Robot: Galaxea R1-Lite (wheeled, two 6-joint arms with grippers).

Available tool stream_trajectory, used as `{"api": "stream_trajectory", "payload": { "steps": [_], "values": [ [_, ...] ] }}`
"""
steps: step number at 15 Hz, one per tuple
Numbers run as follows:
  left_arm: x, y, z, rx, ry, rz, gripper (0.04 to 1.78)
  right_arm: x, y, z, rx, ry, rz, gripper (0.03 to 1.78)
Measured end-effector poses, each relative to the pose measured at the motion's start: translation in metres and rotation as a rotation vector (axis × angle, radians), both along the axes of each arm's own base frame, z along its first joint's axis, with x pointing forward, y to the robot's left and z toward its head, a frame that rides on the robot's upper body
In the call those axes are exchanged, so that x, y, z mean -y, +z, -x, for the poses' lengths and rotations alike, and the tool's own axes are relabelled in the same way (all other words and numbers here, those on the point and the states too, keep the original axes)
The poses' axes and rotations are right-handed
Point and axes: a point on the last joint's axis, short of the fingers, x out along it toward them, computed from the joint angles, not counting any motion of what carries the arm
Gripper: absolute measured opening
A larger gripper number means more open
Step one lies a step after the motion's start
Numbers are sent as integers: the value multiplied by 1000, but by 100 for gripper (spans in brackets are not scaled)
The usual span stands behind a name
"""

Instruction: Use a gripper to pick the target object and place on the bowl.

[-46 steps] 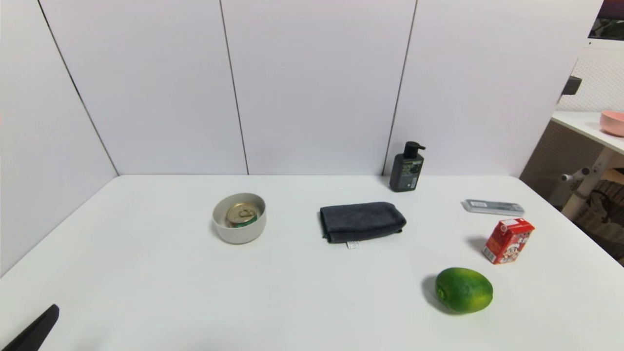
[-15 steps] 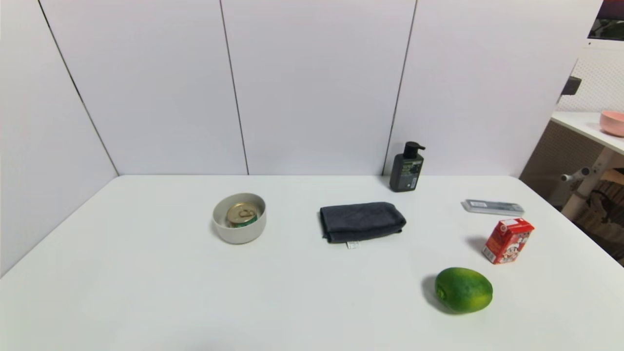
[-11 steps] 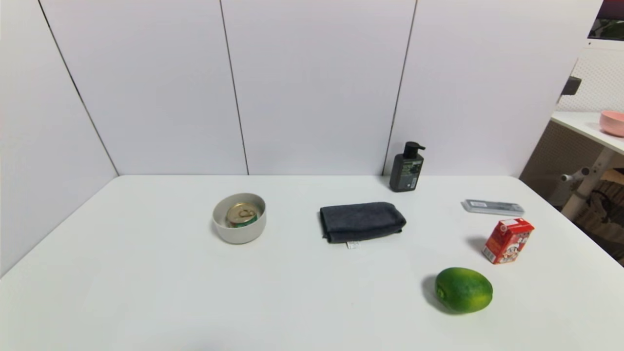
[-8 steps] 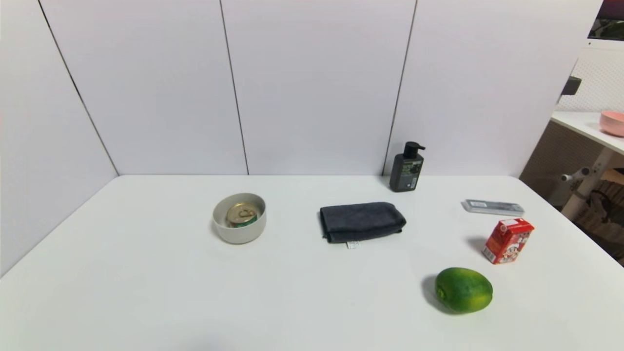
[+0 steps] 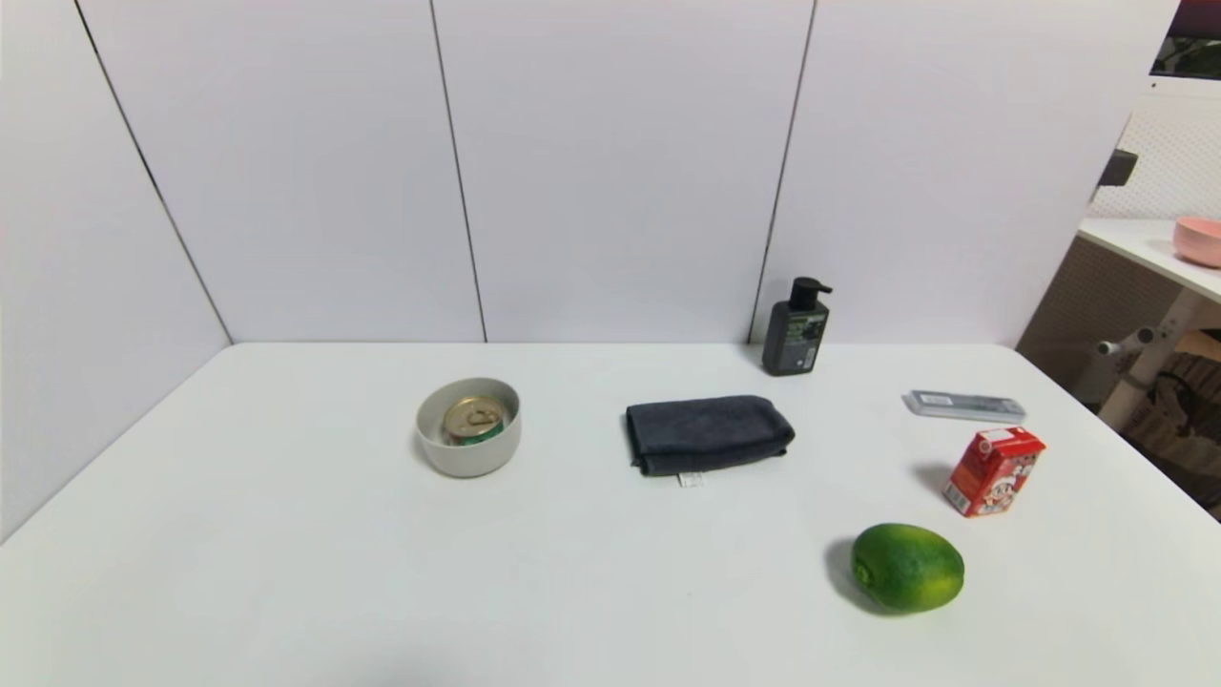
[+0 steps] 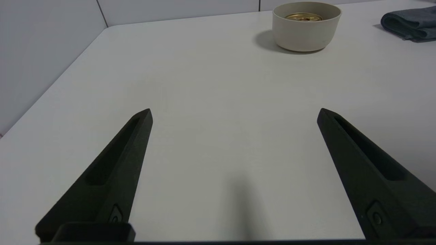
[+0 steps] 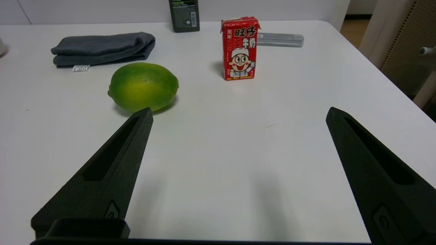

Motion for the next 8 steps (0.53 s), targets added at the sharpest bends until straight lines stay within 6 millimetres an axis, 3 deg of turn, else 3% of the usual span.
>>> {"api": "stream_trajectory", "payload": {
  "steps": [8],
  "values": [
    [0, 0, 0, 0, 0, 0, 171, 0, 0, 0, 0, 0, -1, 175]
  ]
}}
